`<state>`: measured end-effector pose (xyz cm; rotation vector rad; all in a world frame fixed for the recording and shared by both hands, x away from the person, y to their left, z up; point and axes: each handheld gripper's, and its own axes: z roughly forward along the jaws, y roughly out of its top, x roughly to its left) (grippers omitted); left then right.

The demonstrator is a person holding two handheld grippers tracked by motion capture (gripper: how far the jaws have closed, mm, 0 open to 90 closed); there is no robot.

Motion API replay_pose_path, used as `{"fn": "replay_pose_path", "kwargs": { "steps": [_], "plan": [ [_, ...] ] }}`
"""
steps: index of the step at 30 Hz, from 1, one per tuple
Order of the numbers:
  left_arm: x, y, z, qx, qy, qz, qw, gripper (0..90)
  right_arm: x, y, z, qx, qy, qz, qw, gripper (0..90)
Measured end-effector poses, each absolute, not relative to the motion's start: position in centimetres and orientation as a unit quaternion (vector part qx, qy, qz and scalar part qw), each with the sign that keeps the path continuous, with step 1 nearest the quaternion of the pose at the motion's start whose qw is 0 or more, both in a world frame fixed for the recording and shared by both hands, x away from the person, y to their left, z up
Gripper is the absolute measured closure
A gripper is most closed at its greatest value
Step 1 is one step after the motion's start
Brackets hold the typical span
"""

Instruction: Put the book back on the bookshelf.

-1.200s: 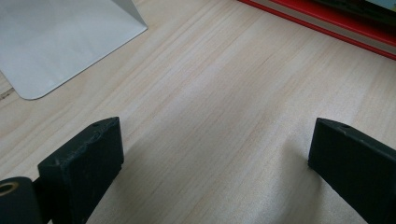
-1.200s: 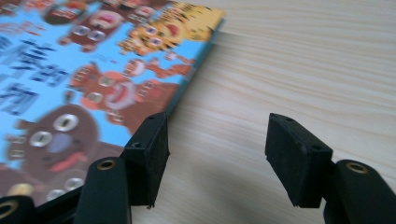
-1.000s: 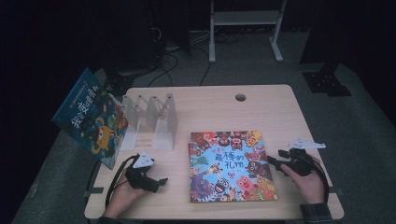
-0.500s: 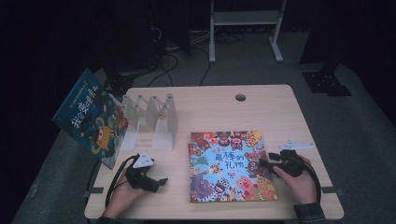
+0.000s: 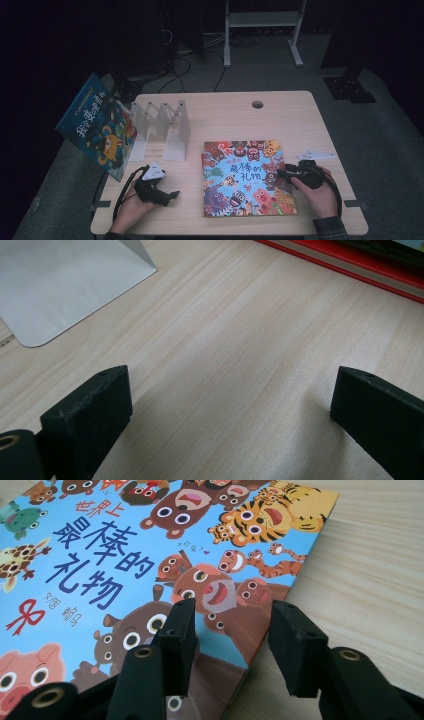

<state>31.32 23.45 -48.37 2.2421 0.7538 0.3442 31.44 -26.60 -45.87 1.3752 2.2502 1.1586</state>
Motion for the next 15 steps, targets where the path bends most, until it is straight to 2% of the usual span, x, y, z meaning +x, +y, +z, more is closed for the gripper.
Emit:
{"fn": "replay_pose_path", "kwargs": {
  "steps": [15],
  "plan": [
    [31.33, 23.45, -48.37, 0.872, 0.293, 0.134, 0.367, 2.7, 32.23, -26.43, -45.69, 0.478, 0.775, 0.392, 0.132, 55.8]
  ]
}}
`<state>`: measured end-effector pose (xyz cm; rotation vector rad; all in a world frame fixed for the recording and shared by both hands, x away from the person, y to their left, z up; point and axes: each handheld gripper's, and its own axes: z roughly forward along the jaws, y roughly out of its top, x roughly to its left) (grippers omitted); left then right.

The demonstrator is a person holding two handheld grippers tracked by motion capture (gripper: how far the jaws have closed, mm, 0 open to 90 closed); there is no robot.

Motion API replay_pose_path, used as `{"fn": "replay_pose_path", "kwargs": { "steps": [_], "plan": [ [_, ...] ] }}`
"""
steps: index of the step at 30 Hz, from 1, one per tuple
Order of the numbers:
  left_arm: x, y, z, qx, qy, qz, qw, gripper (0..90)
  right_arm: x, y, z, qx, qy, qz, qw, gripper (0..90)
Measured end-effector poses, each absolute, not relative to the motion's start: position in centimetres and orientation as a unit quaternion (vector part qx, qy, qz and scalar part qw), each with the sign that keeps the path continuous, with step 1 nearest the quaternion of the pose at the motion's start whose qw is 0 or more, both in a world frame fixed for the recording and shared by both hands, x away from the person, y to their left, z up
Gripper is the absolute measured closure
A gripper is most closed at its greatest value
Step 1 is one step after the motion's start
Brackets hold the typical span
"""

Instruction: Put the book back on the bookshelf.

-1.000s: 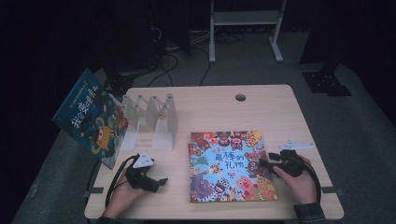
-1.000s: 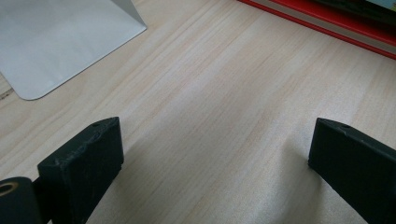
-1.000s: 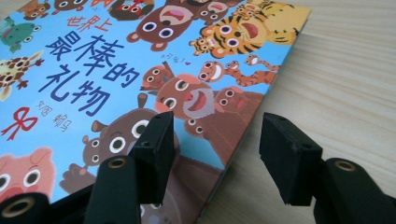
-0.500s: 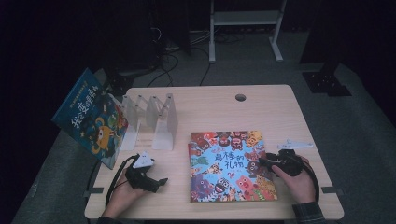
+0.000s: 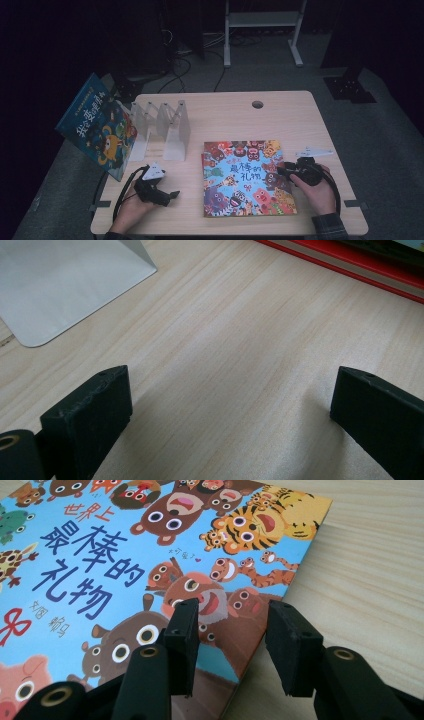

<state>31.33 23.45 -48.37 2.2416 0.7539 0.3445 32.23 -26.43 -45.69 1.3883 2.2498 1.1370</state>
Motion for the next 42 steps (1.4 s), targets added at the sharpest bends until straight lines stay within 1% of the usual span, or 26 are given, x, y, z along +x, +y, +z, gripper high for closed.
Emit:
{"fn": "replay_pose_path", "kwargs": {
  "steps": [28, 42],
  "plan": [
    [31.3, 23.4, -48.4, 0.872, 0.294, 0.134, 0.367, 2.7, 34.3, -25.6, -45.7, 0.467, 0.779, 0.399, 0.128, 58.6],
    [31.3, 23.4, -48.4, 0.872, 0.294, 0.134, 0.367, 2.7, 35.3, -25.0, -45.3, 0.461, 0.79, 0.383, 0.127, 59.0]
  ]
}}
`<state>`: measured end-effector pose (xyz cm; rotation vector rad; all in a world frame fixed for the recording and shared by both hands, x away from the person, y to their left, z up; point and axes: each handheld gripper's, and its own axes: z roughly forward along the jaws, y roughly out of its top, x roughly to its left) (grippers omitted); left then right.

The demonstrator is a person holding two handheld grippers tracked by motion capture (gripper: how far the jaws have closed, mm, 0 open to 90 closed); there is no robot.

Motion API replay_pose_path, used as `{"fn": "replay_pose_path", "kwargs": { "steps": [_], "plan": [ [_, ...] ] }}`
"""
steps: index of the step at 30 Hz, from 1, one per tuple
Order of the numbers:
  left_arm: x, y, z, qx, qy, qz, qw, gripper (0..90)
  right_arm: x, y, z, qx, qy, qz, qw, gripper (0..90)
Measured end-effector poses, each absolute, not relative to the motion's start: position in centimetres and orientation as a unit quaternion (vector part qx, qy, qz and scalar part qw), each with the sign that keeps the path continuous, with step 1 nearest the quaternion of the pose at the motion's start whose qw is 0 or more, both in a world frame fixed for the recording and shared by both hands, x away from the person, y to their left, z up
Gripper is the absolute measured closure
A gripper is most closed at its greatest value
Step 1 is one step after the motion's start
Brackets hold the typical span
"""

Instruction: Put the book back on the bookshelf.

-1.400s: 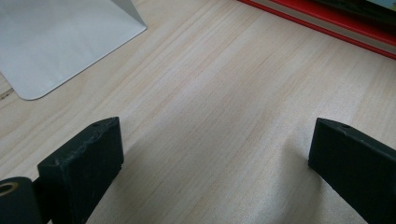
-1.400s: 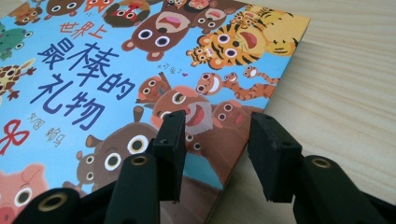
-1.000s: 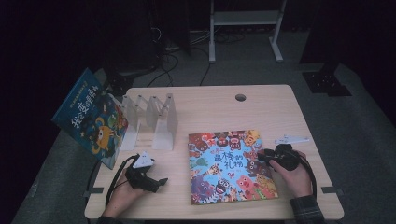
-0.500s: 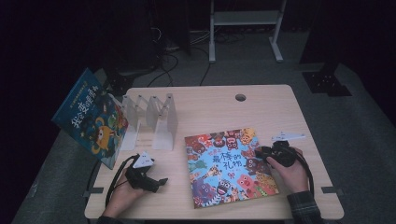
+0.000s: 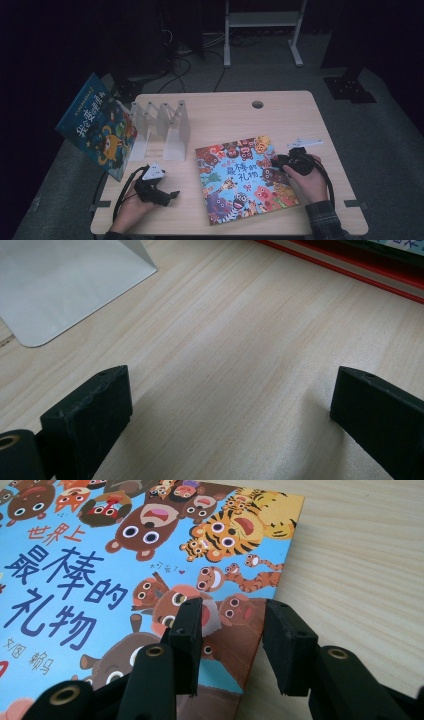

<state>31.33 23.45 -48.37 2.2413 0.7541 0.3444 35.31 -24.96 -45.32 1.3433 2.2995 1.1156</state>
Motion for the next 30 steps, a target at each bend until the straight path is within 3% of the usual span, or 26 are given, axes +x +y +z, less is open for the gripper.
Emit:
{"fn": "replay_pose_path", "kwargs": {
  "steps": [30],
  "plan": [
    [31.3, 23.5, -48.4, 0.873, 0.294, 0.134, 0.367, 2.7, 37.7, -23.4, -45.1, 0.451, 0.798, 0.382, 0.122, 59.9]
  ]
}}
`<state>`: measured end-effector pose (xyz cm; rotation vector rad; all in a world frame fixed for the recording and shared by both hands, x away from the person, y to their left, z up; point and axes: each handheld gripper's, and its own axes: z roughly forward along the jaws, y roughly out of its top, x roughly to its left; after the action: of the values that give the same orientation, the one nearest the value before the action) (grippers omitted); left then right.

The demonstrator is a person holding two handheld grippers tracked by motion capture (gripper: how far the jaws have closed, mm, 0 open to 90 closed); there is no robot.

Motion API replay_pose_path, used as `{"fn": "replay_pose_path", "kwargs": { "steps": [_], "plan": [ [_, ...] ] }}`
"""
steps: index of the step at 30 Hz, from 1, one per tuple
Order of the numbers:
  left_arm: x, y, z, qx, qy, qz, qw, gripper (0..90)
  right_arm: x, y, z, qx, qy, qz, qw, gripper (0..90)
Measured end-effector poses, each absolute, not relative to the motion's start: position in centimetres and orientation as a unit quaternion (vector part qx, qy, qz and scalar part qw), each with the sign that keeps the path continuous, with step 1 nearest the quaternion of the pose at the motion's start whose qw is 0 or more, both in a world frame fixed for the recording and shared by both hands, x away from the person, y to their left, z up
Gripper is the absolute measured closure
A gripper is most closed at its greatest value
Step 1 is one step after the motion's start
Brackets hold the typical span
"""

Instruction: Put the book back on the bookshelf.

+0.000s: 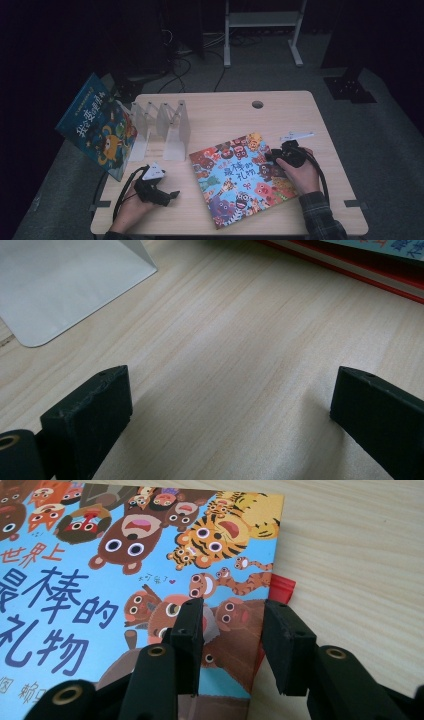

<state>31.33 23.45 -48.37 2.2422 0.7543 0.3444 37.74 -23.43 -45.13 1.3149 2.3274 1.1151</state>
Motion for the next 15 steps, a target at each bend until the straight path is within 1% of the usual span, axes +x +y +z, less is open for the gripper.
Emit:
{"fn": "replay_pose_path", "kwargs": {
  "steps": [15],
  "plan": [
    [31.3, 23.5, -48.4, 0.873, 0.293, 0.134, 0.367, 2.7, 39.4, -22.2, -44.9, 0.442, 0.805, 0.377, 0.121, 60.3]
  ]
}}
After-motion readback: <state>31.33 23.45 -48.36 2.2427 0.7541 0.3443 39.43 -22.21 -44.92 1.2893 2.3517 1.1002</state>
